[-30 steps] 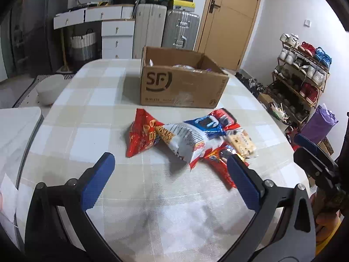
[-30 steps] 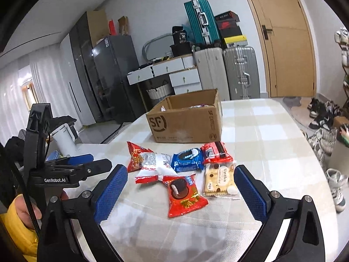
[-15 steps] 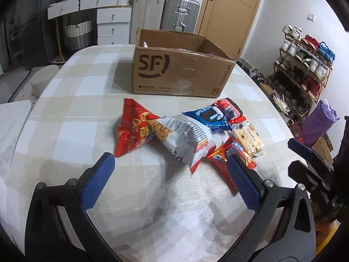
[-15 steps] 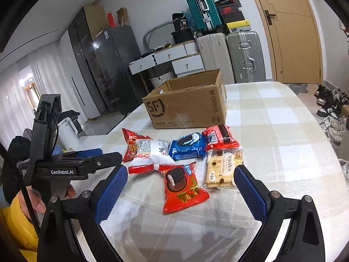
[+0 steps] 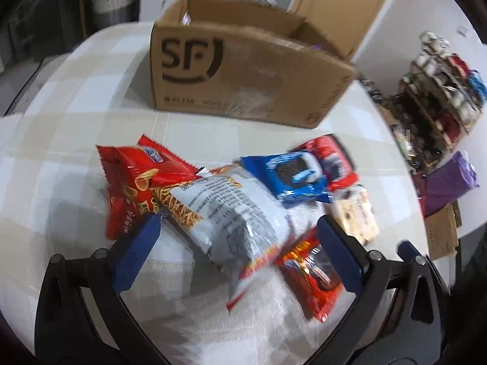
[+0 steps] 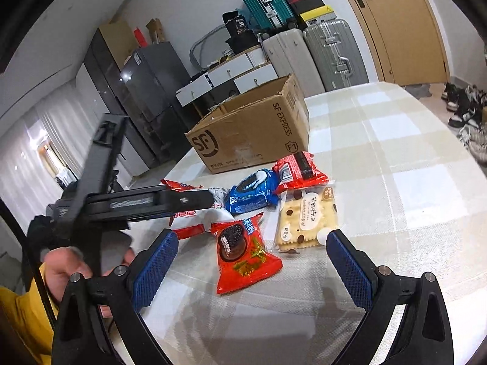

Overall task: Organize snacks
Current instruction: 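Grasp the white-orange chip bag with the left gripper, then grasp the red Oreo cookie pack with the right gripper while the left holds the chip bag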

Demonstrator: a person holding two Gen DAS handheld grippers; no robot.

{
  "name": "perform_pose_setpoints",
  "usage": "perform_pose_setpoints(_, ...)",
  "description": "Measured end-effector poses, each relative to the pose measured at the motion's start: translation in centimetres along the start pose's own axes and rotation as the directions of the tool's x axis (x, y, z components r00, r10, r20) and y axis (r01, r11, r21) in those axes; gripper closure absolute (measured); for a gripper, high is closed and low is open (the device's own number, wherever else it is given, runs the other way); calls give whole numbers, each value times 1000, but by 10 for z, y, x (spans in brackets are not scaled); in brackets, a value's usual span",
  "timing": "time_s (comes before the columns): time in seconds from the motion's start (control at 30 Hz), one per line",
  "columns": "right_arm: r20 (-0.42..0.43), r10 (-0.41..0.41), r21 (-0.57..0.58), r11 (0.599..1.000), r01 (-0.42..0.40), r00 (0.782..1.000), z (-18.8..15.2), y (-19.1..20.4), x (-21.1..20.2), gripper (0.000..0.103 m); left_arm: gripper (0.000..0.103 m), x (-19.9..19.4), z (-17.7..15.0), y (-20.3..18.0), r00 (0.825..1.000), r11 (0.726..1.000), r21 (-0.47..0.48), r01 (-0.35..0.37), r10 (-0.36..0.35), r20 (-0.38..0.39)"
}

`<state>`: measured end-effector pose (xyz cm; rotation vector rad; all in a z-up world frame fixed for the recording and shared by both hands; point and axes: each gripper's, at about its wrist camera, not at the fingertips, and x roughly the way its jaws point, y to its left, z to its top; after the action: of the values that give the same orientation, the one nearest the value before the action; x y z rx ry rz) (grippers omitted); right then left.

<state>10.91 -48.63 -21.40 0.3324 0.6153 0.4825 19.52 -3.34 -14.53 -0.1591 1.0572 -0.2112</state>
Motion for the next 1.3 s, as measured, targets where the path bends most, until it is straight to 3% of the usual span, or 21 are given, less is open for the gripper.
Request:
perform_pose_setpoints(0.03, 1, 7, 4, 1000, -7, 1000, 0, 0, -1, 3, 6, 5, 1, 1, 1000, 1000, -12, -4, 3, -16)
perform_pose_setpoints(0.1, 5, 25, 15, 1000, -25, 1000, 0, -2, -1, 3, 27, 15, 2, 2, 999, 999, -38, 17, -19, -42)
perform_pose_setpoints(0.33, 16, 58, 47, 997, -59, 998, 0, -7, -4, 3, 50, 13, -4, -7, 998, 998, -3, 65, -65, -19)
perform_pose_setpoints(0.53, 14, 62, 60, 996, -63, 998, -1, -8, -5, 3, 52, 2, -11, 4, 997, 997, -17, 74, -74, -13)
perform_pose_setpoints(0.8, -56, 23, 11, 1000, -23, 998, -1, 2, 8, 3, 52, -39, -26, 20, 992, 993, 9, 116, -116, 52)
perform_pose_setpoints(1.03, -163, -32, -139, 990, 9, 986, -2, 30, 31, 3, 52, -76, -47, 54, 984, 988, -5, 154, -152, 97)
perform_pose_setpoints(1.17, -156, -89, -204, 977, 56, 984, 14, 39, 41, 3, 52, -84, -57, 78, 983, 985, -38, 168, -164, 85)
perform_pose_setpoints(1.3, -217, -232, -383, 913, 136, 948, 10, 56, 72, 5, 52, -90, -65, 94, 981, 983, -55, 177, -171, 95)
